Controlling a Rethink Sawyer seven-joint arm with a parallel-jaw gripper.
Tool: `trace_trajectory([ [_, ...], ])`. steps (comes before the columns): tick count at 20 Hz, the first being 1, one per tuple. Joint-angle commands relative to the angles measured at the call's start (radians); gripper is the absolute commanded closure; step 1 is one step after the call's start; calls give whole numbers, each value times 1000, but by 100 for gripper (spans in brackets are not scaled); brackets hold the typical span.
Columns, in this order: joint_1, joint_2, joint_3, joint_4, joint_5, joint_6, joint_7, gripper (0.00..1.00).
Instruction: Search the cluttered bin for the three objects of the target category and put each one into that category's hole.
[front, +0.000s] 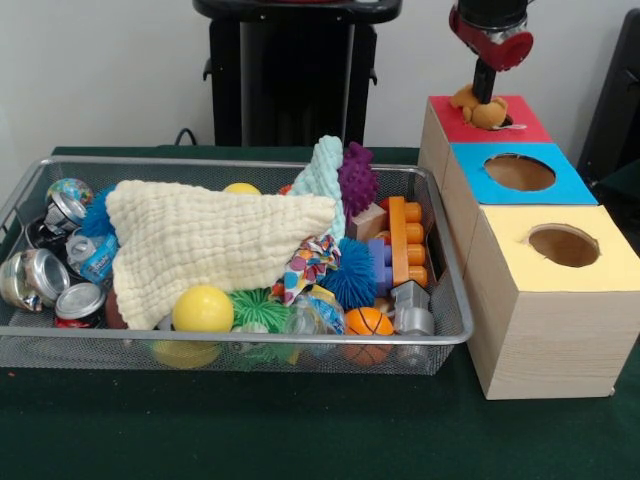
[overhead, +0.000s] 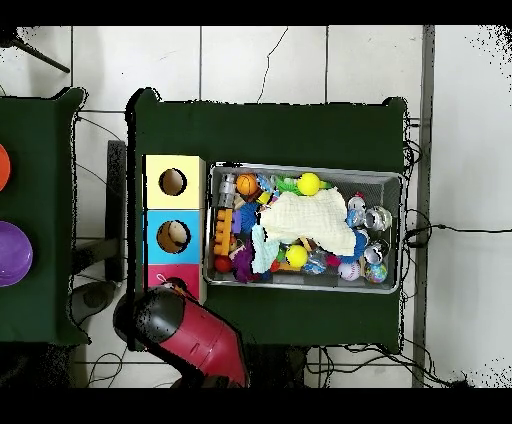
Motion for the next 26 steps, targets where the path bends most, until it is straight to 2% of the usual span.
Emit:
trace_trajectory([
  [1, 0, 66, 45, -21, 19, -67, 244, 100],
  [5, -56, 59, 118, 20, 85, -139, 195, 100],
  [10, -181, 49, 257, 81, 132, -320, 95, 100],
  [13, -256, 62, 350, 100, 106, -431, 118, 100],
  [17, -354, 83, 439, 118, 9, -549, 165, 100],
  [21, -368, 95, 439, 106, -31, -556, 188, 100],
  [24, -368, 94, 426, 99, -42, -517, 183, 100],
  [25, -386, 92, 444, 108, -49, -519, 182, 100],
  [26, -393, 80, 442, 115, -43, -463, 156, 100],
])
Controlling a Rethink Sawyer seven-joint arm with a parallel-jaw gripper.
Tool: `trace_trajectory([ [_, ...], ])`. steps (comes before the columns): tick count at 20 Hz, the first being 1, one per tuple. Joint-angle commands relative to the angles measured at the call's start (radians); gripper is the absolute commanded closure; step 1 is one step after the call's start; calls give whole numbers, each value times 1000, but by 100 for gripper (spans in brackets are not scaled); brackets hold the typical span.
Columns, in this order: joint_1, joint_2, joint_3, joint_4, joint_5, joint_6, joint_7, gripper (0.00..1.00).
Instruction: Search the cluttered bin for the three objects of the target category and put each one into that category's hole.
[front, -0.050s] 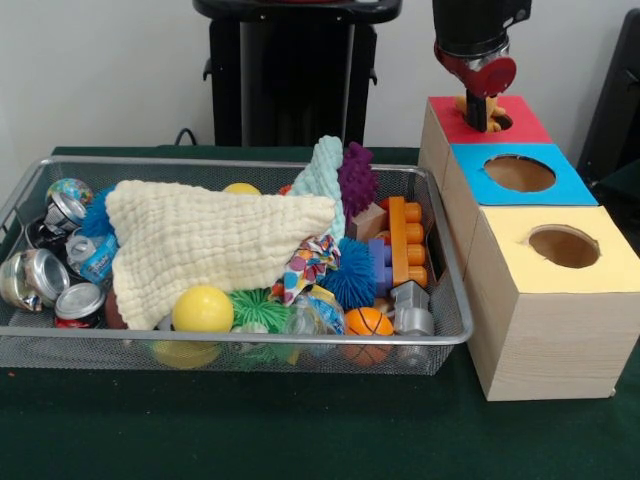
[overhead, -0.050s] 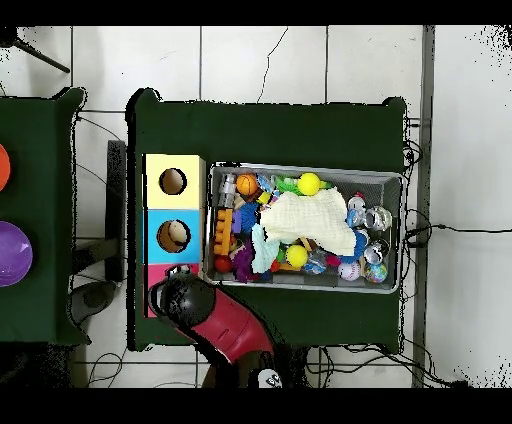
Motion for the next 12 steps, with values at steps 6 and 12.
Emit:
trace_trajectory([
  [6, -117, 82, 81, 21, -84, 34, 16, 100],
  [12, -135, 152, 70, -17, -127, 49, 26, 100],
])
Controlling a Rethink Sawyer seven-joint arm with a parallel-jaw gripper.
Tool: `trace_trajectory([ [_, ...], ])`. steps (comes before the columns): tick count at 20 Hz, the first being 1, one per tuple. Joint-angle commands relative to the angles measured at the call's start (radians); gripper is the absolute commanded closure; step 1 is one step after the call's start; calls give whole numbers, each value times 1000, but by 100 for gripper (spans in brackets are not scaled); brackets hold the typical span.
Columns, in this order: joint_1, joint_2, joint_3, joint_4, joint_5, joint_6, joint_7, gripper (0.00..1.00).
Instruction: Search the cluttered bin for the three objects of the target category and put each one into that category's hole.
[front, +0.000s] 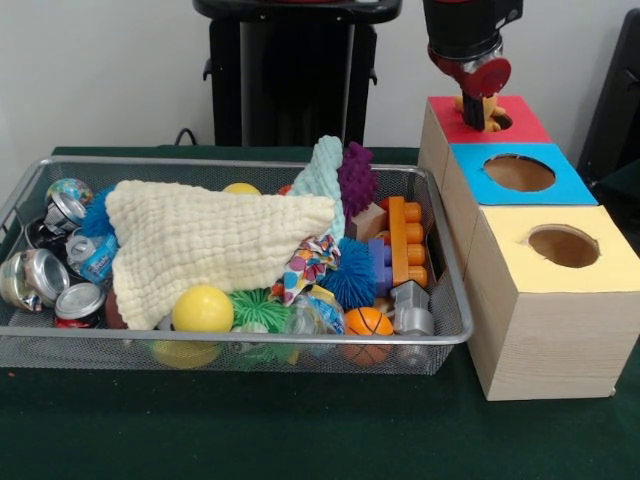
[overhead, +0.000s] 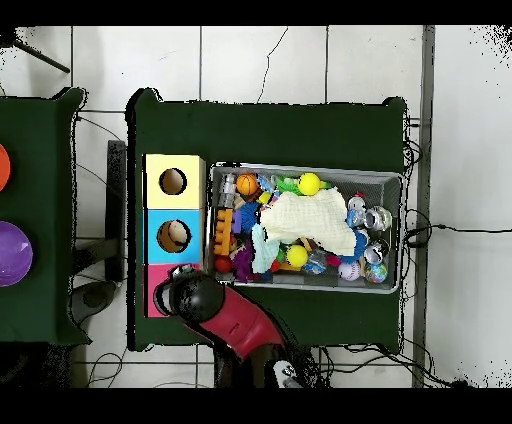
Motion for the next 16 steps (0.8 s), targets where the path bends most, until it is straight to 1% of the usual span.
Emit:
trace_trajectory([
  [1, -53, 167, -4, -41, -88, 48, 25, 100],
  [3, -61, 192, -18, -67, -117, 93, 15, 100],
  [4, -66, 195, -16, -65, -124, 102, 11, 100],
  [5, -89, 206, -2, -66, -132, 117, -8, 100],
  [8, -138, 216, 54, -41, -124, 105, -34, 100],
  [11, -157, 234, 69, -47, -141, 100, -38, 100],
  [13, -167, 270, 69, -66, -159, 82, -40, 100],
  [16, -193, 303, 94, -59, -163, 39, -40, 100],
])
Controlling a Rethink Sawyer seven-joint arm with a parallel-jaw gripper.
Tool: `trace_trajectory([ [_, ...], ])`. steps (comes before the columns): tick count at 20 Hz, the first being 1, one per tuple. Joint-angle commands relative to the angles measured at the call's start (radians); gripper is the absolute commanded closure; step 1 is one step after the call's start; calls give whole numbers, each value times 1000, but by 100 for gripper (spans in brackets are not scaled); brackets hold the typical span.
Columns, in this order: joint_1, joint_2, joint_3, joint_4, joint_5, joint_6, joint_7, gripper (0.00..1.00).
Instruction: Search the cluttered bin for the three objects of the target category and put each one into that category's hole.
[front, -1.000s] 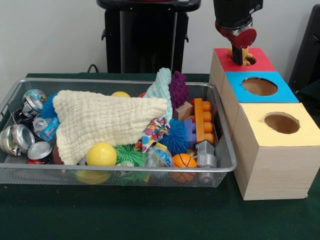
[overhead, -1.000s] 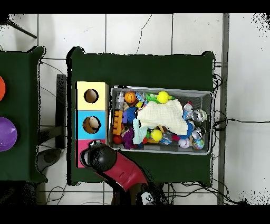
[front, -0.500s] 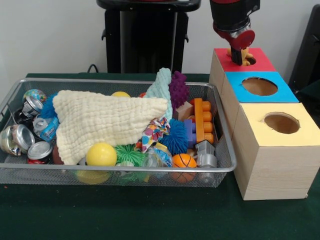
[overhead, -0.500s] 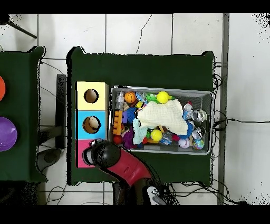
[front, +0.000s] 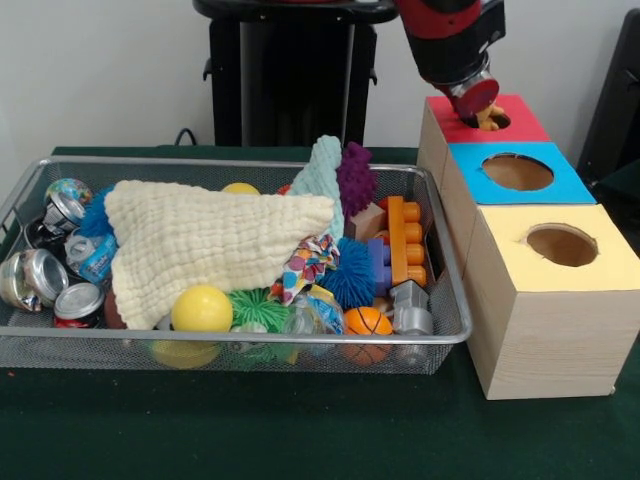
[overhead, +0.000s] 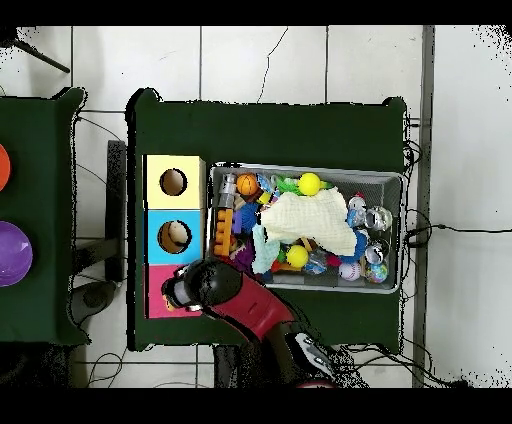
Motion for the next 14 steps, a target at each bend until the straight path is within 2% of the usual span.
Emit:
trace_trajectory([
  [1, -91, 208, 30, -5, -87, -94, -47, 100],
  [8, -159, 261, 83, -12, -117, -155, -38, 100],
  [10, -177, 286, 98, -17, -136, -218, -21, 100],
  [13, -110, 299, 24, -58, -179, -326, 61, 100],
  [14, -92, 289, 3, -64, -185, -311, 77, 100],
])
